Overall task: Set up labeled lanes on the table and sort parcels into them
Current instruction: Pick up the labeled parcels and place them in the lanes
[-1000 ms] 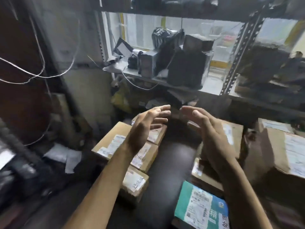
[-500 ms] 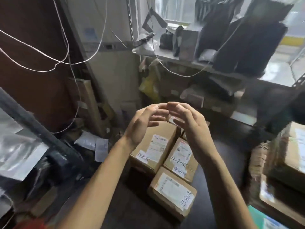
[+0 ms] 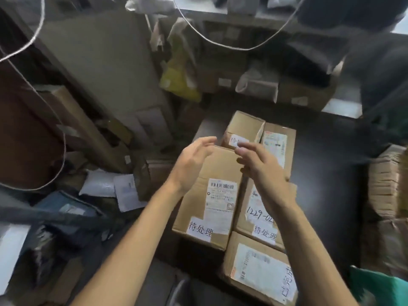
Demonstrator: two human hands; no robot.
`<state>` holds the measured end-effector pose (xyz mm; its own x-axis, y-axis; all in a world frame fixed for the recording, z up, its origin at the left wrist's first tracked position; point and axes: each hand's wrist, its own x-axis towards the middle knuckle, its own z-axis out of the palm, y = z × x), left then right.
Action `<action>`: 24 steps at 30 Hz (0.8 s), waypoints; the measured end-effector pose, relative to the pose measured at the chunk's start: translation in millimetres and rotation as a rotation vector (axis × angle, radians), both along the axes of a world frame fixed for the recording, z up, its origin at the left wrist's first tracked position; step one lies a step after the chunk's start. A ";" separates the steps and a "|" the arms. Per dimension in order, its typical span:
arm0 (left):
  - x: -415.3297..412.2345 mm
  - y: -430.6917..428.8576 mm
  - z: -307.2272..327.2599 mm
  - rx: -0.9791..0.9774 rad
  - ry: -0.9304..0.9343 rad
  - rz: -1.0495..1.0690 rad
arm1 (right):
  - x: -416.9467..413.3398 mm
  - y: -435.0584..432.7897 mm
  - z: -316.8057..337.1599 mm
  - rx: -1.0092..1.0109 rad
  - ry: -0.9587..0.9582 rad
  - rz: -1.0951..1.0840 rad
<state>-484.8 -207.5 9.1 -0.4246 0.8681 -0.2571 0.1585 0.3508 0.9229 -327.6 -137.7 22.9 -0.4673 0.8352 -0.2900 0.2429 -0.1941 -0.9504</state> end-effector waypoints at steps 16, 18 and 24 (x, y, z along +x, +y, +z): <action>-37.8 -3.1 -120.5 -0.066 -0.787 -0.130 | -29.0 -71.9 -94.3 -0.262 0.011 -0.380; -43.3 2.2 -103.6 -0.033 -0.764 -0.215 | -28.9 -80.2 -88.3 -0.288 0.092 -0.408; -48.2 4.3 -24.4 0.063 -0.664 -0.302 | -12.8 -87.9 -47.3 -0.267 0.286 -0.334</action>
